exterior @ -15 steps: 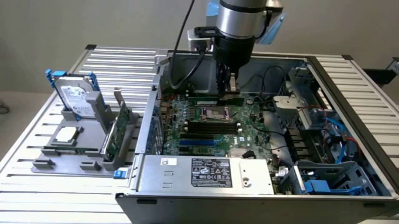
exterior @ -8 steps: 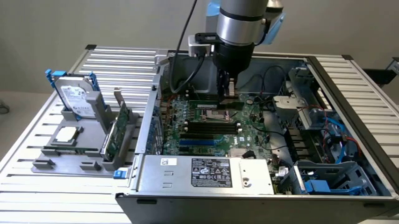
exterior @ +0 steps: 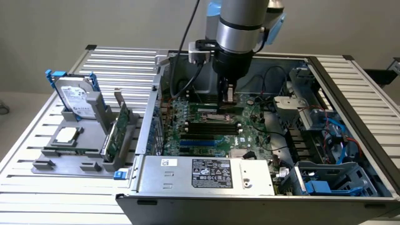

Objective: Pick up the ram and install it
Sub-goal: 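Insert the ram into the slot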

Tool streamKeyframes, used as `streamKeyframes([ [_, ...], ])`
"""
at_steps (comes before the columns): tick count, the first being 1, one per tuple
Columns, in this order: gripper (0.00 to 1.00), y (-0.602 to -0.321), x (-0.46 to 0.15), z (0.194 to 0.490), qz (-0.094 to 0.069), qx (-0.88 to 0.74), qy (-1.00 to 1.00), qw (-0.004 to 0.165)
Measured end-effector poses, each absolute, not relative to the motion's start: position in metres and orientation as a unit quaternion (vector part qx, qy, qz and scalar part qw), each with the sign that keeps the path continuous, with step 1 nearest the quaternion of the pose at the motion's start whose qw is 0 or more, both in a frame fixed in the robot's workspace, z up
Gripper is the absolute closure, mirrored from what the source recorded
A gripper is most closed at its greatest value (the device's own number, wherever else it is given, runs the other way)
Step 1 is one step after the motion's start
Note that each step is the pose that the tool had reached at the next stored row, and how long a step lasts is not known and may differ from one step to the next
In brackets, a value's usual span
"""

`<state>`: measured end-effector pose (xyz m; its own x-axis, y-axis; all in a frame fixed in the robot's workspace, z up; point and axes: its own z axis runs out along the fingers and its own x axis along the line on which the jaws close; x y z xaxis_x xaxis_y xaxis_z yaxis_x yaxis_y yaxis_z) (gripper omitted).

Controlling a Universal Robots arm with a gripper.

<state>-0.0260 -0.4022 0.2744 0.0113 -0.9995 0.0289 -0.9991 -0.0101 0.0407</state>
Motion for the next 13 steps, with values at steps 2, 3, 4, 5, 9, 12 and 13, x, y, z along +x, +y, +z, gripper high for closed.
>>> streamKeyframes([
  [2,0.86,-0.403,-0.026,0.271,-0.004,0.71,-0.704,0.025],
  [3,0.86,-0.403,-0.026,0.269,-0.004,0.71,-0.704,0.025],
  [4,0.86,-0.403,-0.026,0.267,-0.004,0.71,-0.704,0.025],
  [5,0.86,-0.403,-0.026,0.265,-0.004,0.709,-0.704,0.025],
  [9,0.86,-0.406,-0.026,0.258,-0.004,0.709,-0.705,0.025],
  [12,0.86,-0.408,-0.027,0.253,-0.004,0.708,-0.706,0.025],
  [13,0.86,-0.408,-0.027,0.251,-0.004,0.708,-0.706,0.025],
])
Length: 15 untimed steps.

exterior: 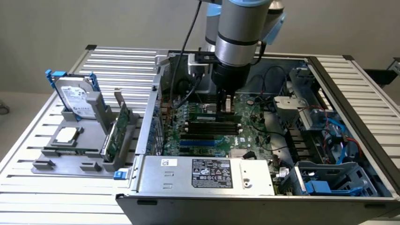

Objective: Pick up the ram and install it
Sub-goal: 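Insert the ram into the slot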

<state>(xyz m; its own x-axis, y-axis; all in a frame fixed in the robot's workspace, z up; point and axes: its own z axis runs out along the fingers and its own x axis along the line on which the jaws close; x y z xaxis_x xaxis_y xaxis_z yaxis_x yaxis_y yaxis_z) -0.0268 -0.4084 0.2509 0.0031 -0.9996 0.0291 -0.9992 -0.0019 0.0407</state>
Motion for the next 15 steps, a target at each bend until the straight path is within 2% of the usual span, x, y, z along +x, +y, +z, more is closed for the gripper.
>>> streamKeyframes([
  [15,0.86,-0.409,-0.028,0.226,-0.008,0.708,-0.706,0.021],
])
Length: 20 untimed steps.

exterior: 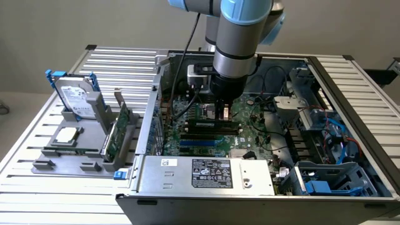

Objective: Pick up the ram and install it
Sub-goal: 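Insert the ram into the slot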

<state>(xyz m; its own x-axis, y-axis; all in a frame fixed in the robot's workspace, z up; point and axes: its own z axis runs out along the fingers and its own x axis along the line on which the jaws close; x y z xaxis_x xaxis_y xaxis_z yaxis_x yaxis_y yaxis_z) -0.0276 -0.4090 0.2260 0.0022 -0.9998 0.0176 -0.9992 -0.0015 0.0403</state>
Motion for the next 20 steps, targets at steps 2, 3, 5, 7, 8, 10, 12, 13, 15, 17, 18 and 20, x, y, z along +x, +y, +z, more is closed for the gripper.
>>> streamKeyframes([
  [2,0.86,-0.409,-0.0276,0.226,-0.008,0.708,-0.706,0.021],
  [3,0.86,-0.409,-0.0276,0.2259,-0.008,0.708,-0.706,0.02],
  [5,0.86,-0.409,-0.0276,0.2259,-0.008,0.708,-0.706,0.02],
  [7,0.86,-0.409,-0.0277,0.2259,-0.008,0.708,-0.706,0.02],
  [8,0.86,-0.409,-0.0277,0.2258,-0.008,0.708,-0.706,0.021],
  [10,0.86,-0.409,-0.0277,0.2249,-0.008,0.708,-0.706,0.02],
  [12,0.86,-0.409,-0.0279,0.2234,-0.008,0.708,-0.706,0.02],
  [13,0.86,-0.409,-0.0281,0.2225,-0.007,0.708,-0.706,0.02],
  [15,0.86,-0.409,-0.0282,0.2219,-0.007,0.708,-0.706,0.019],
  [17,0.86,-0.409,-0.0282,0.2222,-0.007,0.708,-0.706,0.02],
  [18,0.86,-0.409,-0.0282,0.2232,-0.007,0.708,-0.706,0.019],
  [20,0.86,-0.409,-0.0283,0.2273,-0.007,0.708,-0.706,0.019],
])
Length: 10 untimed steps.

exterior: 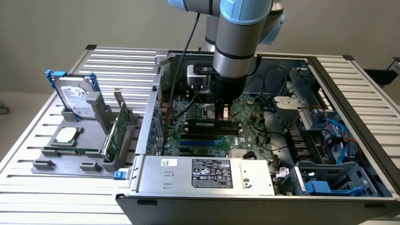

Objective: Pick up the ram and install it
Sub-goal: 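Insert the ram into the slot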

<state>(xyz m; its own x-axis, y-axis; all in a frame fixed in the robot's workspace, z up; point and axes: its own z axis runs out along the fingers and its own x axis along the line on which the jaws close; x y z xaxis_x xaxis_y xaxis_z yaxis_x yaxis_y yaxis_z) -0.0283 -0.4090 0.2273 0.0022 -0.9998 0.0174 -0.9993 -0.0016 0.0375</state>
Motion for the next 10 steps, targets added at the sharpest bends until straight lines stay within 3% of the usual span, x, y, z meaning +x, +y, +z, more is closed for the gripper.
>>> streamKeyframes([
  [10,0.86,-0.4106,-0.0283,0.2295,-0.007,0.715,-0.699,0.019],
])
